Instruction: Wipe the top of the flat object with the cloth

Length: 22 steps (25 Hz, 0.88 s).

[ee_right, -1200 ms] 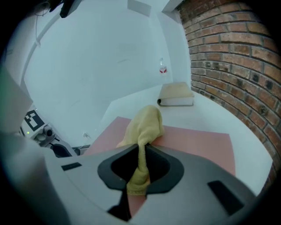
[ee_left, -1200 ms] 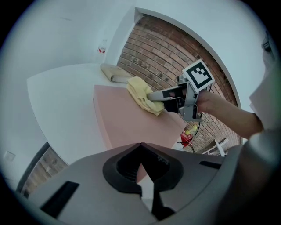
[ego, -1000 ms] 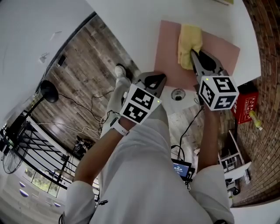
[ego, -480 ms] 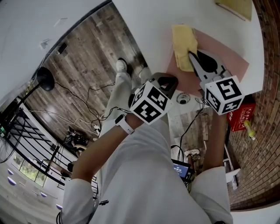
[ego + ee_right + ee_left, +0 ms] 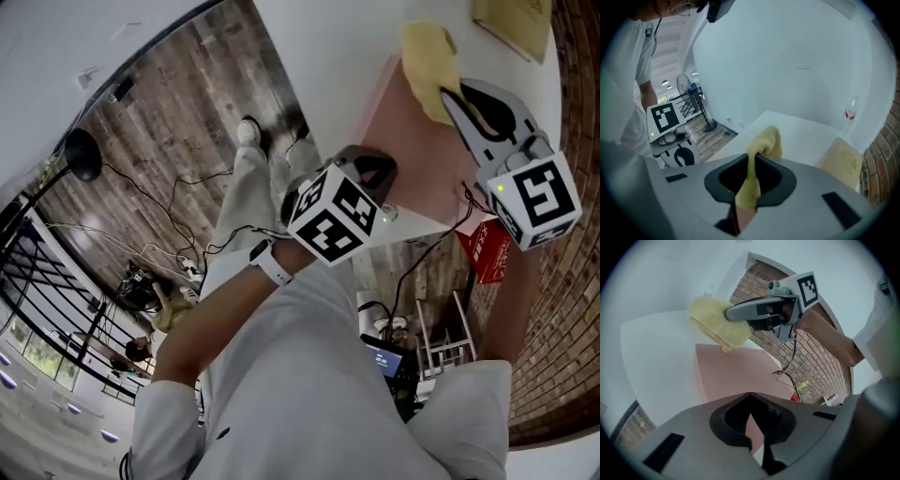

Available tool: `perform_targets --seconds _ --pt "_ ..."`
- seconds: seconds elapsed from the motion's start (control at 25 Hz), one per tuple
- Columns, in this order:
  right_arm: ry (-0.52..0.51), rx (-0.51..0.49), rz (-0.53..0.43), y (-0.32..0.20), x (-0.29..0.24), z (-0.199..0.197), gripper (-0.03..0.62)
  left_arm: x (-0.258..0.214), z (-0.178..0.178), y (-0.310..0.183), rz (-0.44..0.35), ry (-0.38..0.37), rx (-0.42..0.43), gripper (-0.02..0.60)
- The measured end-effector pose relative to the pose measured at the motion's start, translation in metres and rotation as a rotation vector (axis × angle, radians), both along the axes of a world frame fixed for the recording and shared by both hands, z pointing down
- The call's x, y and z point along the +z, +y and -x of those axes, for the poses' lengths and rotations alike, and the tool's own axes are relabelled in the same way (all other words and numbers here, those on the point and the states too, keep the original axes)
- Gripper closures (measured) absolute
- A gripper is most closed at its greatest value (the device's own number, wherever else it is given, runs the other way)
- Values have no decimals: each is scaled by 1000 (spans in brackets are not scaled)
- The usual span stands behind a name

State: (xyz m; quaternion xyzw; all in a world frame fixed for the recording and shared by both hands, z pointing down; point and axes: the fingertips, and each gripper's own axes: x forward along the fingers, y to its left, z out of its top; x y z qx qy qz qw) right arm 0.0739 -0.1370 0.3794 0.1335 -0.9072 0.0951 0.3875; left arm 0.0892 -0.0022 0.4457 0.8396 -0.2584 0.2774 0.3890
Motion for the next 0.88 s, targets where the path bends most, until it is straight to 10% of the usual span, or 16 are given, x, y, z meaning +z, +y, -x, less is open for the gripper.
perform_targets --seconds 0.44,0.88 --pt "172 -310 -165 -51 22 5 542 16 -15 -16 16 -9 -25 563" --pt "107 -469 94 -25 75 18 542 20 -15 -15 19 -45 16 563"
